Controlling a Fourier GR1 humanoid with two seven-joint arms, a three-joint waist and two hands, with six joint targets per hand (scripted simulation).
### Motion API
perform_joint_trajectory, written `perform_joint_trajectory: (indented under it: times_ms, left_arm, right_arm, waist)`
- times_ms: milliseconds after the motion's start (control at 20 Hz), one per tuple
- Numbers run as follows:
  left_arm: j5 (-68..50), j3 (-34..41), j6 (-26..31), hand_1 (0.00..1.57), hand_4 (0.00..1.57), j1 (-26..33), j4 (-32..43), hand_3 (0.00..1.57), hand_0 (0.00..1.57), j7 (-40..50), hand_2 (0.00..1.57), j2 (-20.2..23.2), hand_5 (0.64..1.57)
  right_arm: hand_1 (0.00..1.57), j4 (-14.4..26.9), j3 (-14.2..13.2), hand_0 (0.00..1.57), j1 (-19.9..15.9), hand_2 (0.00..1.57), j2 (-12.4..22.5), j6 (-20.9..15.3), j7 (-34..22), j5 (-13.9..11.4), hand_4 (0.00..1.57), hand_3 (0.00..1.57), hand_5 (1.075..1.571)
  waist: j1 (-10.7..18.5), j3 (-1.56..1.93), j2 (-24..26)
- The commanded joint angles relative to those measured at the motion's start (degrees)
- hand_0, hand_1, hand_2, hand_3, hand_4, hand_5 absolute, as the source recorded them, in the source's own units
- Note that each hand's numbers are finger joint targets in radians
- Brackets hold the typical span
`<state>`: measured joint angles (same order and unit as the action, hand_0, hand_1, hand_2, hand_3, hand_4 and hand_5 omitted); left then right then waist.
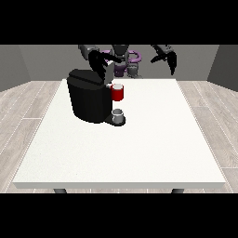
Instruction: Insert the coffee pod into the coffee machine and close the lid
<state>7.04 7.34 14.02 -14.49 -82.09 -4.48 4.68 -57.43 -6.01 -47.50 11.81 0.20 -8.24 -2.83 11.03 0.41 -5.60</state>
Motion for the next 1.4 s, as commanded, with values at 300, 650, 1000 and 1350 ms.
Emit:
perform_joint_trajectory:
  times_ms: [300,650,1000,1350]
  left_arm:
    - [0.07,-1.29,1.59,0.00,0.39,-2.95,0.54,0.00,0.00,-3.20,0.00,0.57,1.571]
    - [-0.67,-2.62,2.23,0.00,0.40,-5.94,-0.49,0.00,0.00,-2.42,0.00,-0.64,1.571]
    - [-0.40,-4.36,3.17,0.00,0.37,-7.34,0.75,0.00,0.00,-0.84,0.00,-1.49,1.571]
    - [-1.34,-4.62,4.71,0.00,0.35,-11.63,0.92,0.00,0.00,-2.05,0.00,-1.20,1.571]
  right_arm:
    - [0.00,-2.85,3.74,0.00,-8.66,0.00,-0.03,-1.82,-1.31,-5.19,0.20,0.00,1.571]
    - [0.00,-5.12,3.02,0.00,-9.95,0.00,1.04,-2.66,-4.28,-6.24,0.10,0.00,1.571]
    - [0.00,-10.20,2.47,0.00,-11.94,0.00,3.79,-1.60,-10.90,-7.12,0.00,0.00,1.571]
    - [0.00,-11.10,1.04,0.00,-14.98,0.00,7.04,-0.94,-11.72,-8.99,0.00,0.00,1.571]
  waist:
    - [7.28,-0.45,-4.28]
    - [11.47,-0.40,-6.60]
    - [15.33,-0.36,-6.84]
    - [20.27,-0.42,-11.14]
